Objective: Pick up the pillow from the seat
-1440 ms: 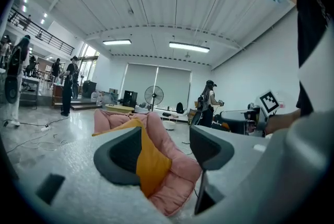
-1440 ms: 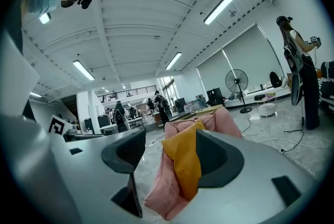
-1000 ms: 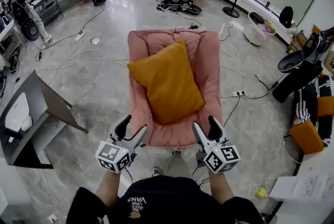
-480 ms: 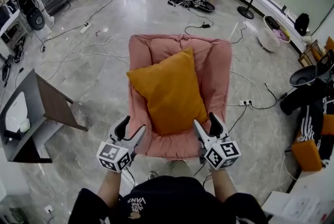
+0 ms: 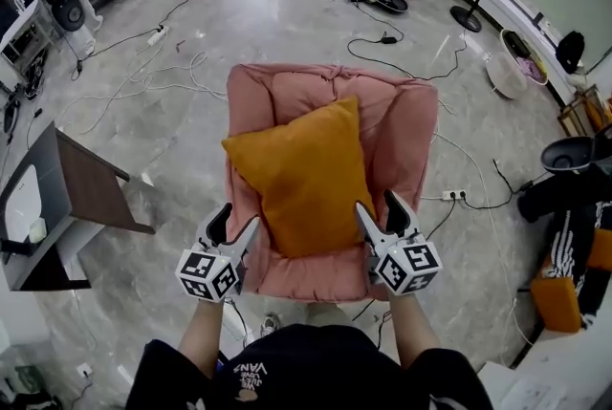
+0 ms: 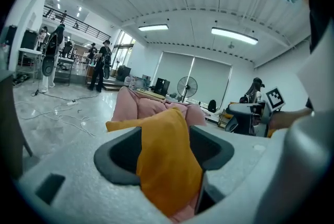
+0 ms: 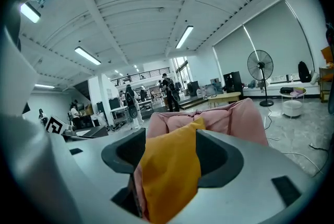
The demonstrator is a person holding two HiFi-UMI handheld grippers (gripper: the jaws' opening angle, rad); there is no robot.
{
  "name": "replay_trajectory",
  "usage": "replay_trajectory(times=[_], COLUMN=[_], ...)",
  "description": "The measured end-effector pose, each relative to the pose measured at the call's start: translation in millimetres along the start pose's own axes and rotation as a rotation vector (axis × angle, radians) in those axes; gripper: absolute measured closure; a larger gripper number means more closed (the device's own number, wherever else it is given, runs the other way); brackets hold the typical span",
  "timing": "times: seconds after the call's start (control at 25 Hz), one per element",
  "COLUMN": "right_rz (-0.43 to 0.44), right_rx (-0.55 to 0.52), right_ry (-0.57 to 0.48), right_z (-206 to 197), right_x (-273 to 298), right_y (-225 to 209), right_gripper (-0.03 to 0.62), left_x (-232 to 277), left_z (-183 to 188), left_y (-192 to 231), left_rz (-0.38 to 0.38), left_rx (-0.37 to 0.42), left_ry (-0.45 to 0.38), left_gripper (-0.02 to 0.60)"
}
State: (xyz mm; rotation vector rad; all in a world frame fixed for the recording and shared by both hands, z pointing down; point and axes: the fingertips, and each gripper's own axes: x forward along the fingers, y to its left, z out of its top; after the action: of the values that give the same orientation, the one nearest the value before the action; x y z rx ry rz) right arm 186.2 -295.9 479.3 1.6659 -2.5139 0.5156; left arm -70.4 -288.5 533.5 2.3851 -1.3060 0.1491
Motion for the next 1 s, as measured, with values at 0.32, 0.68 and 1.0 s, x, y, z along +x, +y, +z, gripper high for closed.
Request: replay_trajectory(times=[0.32, 0.68, 1.0], right_rz=[0.022, 0.063, 0.087], right_rx=[-0.02, -0.036, -0.037], right_ry=[0.075, 0.169, 0.255], right_z=[-23.0, -62.5, -82.9], right_x=[57.1, 126.3, 175.0], right_y=[-47.8, -71.7, -95.2], right_gripper=[0.312, 0.313, 0.293], left_x=[61.6, 108.0, 133.7], left_z=[-26.6, -68.7, -100.3], left_y=[18.8, 65.5, 93.3], left_rz=[0.071, 0.186, 0.211], left_rx=[-0.013, -0.111, -0.215], left_ry=[0.057, 0.122, 0.202], left_gripper=[0.298, 0.296, 0.239])
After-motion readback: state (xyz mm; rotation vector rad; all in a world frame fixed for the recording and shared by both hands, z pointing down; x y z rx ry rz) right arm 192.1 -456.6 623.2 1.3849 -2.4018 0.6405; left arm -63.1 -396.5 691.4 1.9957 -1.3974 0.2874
